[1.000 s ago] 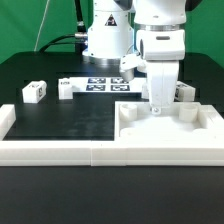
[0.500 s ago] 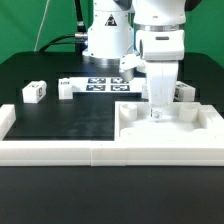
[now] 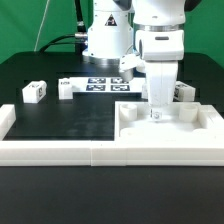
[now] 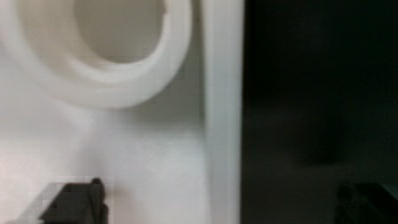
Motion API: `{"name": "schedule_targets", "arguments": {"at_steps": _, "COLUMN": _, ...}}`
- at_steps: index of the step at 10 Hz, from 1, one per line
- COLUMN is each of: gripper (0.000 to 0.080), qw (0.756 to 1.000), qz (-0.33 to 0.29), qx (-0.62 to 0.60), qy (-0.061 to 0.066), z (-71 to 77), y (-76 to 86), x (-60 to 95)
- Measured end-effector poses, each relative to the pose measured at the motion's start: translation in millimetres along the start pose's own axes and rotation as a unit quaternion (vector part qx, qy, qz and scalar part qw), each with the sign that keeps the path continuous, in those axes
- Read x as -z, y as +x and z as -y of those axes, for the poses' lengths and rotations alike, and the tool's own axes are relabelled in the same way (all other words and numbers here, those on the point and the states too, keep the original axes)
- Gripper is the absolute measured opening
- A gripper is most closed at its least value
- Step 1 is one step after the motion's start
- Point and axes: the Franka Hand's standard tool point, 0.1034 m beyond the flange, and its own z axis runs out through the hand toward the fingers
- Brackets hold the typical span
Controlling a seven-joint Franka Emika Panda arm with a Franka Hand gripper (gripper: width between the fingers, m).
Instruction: Assemble one leg
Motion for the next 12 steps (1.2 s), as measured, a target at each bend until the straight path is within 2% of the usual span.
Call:
{"name": "schedule_targets", "arguments": {"at_steps": 1, "gripper": 0.0649, "qw": 1.0, "qz": 0.0, "qx": -0.002, "qy": 0.0, "z": 0.0, "y": 0.1, "x": 0.5}}
{"name": "schedule_targets", "arguments": {"at_steps": 2, "gripper": 0.0649, "qw": 1.0, "qz": 0.001, "qx": -0.019, "qy": -0.004, "z": 3.5, "y": 1.0, "x": 9.0}}
{"name": "schedule_targets", "arguments": {"at_steps": 5, "gripper": 0.0649, "qw": 0.996, "qz": 0.009, "qx": -0.087, "qy": -0.009, "z": 26.1, "y": 12.8, "x": 36.1}}
{"name": "schedule_targets", "arguments": {"at_steps": 8, "gripper": 0.0649, "qw": 0.996, "qz": 0.009, "qx": -0.091, "qy": -0.006, "z": 26.0, "y": 11.0, "x": 33.3}}
{"name": "schedule_targets", "arguments": {"at_steps": 10, "gripper": 0.0649, "qw": 0.984, "qz": 0.007, "qx": -0.176, "qy": -0.006, "z": 26.5, "y": 12.3, "x": 33.0}}
{"name": "schedule_targets", "arguments": {"at_steps": 11, "gripper": 0.0649, "qw": 0.973, "qz": 0.005, "qx": -0.229, "qy": -0.005, "z": 27.0, "y": 12.7, "x": 32.8}}
{"name": "schedule_targets", "arguments": {"at_steps": 12, "gripper": 0.0649, "qw": 0.95, "qz": -0.005, "qx": -0.312, "qy": -0.008, "z": 31.6, "y": 12.2, "x": 33.4}}
